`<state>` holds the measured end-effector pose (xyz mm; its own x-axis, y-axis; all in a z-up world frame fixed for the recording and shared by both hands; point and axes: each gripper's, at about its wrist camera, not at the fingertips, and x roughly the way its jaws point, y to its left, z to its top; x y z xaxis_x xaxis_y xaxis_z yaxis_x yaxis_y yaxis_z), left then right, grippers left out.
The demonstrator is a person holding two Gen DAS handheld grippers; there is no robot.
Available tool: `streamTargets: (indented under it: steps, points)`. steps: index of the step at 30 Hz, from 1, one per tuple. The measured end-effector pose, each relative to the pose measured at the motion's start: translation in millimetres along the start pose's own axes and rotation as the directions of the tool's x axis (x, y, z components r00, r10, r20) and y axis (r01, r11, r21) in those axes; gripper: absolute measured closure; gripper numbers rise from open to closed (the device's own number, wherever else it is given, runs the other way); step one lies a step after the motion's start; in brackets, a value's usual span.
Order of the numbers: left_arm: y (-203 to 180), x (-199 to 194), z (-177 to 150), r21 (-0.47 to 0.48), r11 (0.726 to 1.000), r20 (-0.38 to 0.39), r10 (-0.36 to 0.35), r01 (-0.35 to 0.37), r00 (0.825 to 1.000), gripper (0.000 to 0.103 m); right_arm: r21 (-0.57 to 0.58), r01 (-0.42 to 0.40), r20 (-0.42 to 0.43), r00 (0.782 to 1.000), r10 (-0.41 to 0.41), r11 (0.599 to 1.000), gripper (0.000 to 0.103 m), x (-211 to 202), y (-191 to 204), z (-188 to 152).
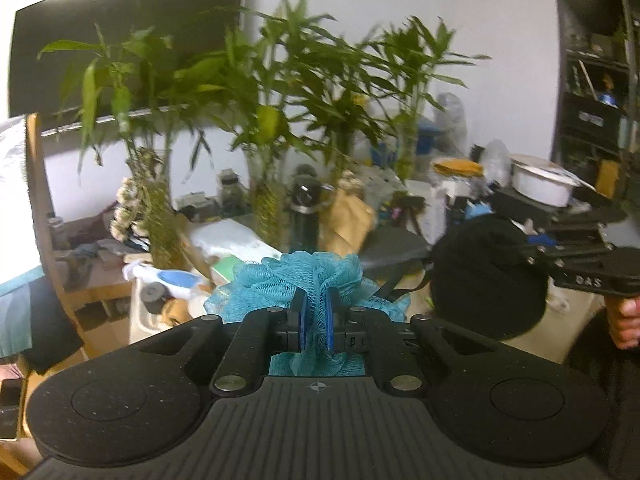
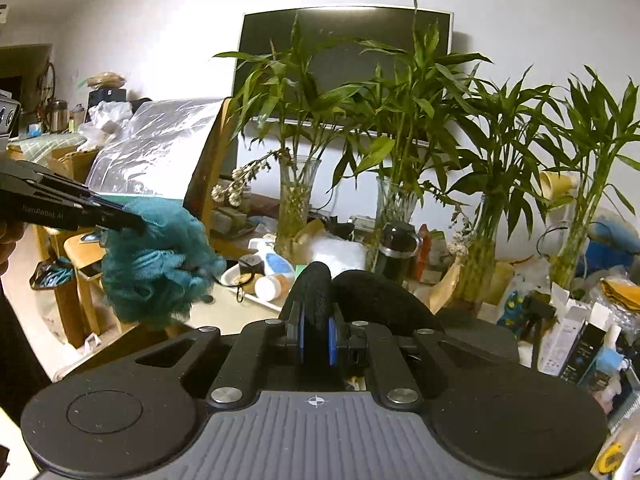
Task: Organize soft objects
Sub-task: 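Lower the loofah into the cardboard box and open the left gripper, then lower the black cushion into the cardboard box and open the right gripper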
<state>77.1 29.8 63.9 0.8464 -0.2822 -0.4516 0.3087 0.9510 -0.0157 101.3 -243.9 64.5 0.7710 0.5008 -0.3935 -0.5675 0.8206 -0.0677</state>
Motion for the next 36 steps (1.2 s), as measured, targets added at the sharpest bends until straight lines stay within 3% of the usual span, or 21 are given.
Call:
streamTargets:
  steps: [9, 12, 17, 22, 36]
  points:
    - [-18.3, 7.4, -33.1, 0.011, 0.996, -0.083, -0.092, 0.093, 0.992, 0.092, -0.001, 0.004, -0.03, 1.0, -0.004, 1.0, 0.09, -12.0, 7.0, -12.6]
    - [-17.5, 10.8, -40.4, -0.006, 0.994, -0.109, -0.112, 0.112, 0.988, 0.076, -0.006, 0.004, -0.031, 1.0, -0.004, 1.0, 0.09, -14.9, 9.3, -13.1]
    - [-16.7, -0.1, -44.4, 0.007, 0.999, -0.078, -0.041, 0.042, 0.996, 0.047, -0.003, 0.004, -0.032, 0.999, -0.004, 1.0, 0.09, -16.3, 10.0, -13.2]
    - [-12.6, -12.5, -43.2, 0.014, 1.0, -0.064, 0.012, -0.011, 0.998, 0.042, 0.003, -0.006, -0.038, 0.999, 0.006, 1.0, 0.09, -16.5, 12.3, -13.6]
    - [6.8, -26.3, -54.3, -0.045, 0.997, -0.09, 0.064, -0.068, 0.994, 0.041, -0.014, -0.027, -0.046, 0.999, 0.026, 1.0, 0.09, -14.0, 20.6, -12.2]
